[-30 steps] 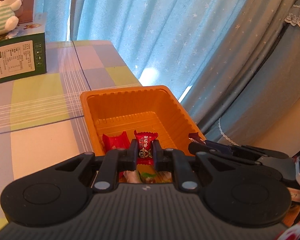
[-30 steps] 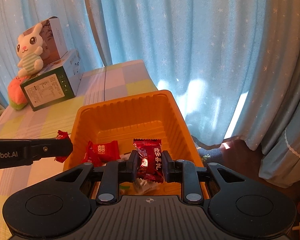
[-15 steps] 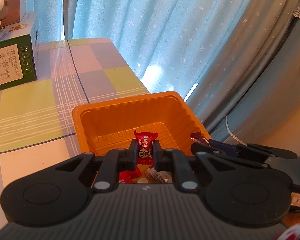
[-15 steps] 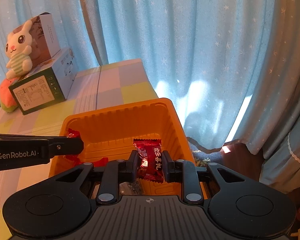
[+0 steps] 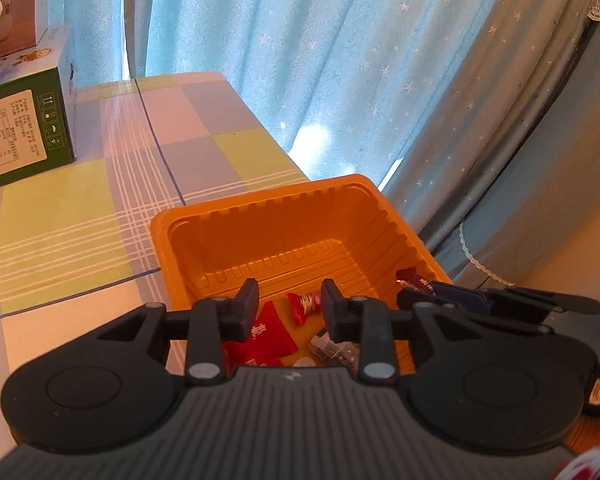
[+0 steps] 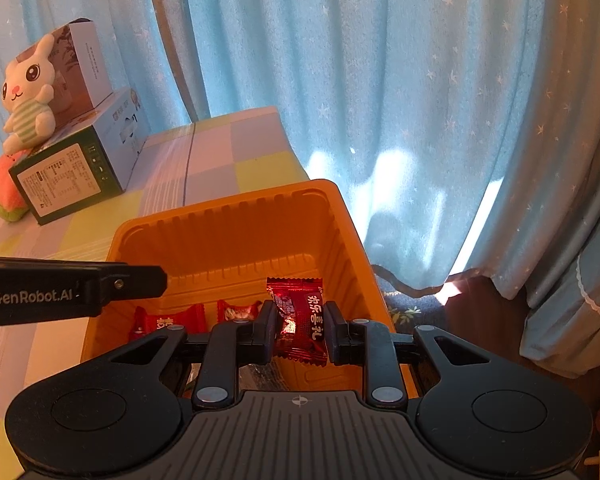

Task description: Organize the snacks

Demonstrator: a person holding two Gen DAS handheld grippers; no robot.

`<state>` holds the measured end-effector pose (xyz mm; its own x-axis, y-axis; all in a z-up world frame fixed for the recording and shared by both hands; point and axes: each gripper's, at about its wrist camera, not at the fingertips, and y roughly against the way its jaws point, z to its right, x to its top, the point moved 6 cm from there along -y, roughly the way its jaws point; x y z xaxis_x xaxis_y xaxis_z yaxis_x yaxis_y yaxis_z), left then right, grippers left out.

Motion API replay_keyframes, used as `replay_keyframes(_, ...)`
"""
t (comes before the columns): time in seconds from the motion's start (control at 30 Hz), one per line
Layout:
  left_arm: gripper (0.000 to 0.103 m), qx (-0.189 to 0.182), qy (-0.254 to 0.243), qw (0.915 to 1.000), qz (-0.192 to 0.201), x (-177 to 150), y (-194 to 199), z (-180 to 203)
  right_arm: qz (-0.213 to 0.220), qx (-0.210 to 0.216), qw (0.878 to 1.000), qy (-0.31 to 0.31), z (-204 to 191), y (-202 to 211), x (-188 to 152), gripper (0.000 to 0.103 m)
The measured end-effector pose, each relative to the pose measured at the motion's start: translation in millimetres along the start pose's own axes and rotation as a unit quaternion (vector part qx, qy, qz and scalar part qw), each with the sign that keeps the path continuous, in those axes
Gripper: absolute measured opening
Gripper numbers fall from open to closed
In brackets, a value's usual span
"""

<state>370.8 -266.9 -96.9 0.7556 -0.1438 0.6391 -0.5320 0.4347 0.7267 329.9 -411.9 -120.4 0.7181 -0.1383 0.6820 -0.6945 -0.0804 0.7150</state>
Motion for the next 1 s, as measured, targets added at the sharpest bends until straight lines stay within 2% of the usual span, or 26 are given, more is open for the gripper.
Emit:
replay_keyframes(0.13,0.029,0.010,-0.012,0.9999,0.004,-2.1,6.0,-1.5,0.003,0.004,1.000,-0.002,-1.5,2.8,2.5,0.025)
replay_keyframes(0.7,0.030,0.010,-0.018,0.9998,0.006,-1.4,11.6,-1.7,0.008,0.018,1.000,-0.005,-8.9,5.2,13.4,0.025)
replay_keyframes(0.9,0.034,0.021,-0.022,0.9995,0.012,-3.6,16.6,-7.0,0.016,0.016,1.000,-0.012,-8.3,2.5,16.1,0.026)
replay_keyframes(0.93,0.039,0.023,-0.023,0.9994,0.013,-4.7,17.9,-8.2,0.018,0.015,1.000,-0.018,-6.3,2.0,16.8,0.027)
replay_keyframes(0.97,0.042,0.026,-0.024,0.9993,0.013,-5.8,18.9,-9.4,0.019,0.016,0.999,-0.024,-4.1,1.6,17.2,0.040)
replay_keyframes(1.0,0.053,0.030,-0.023,0.9992,0.014,-6.9,20.2,-11.8,0.021,0.019,0.999,-0.031,-1.5,2.3,17.2,0.052)
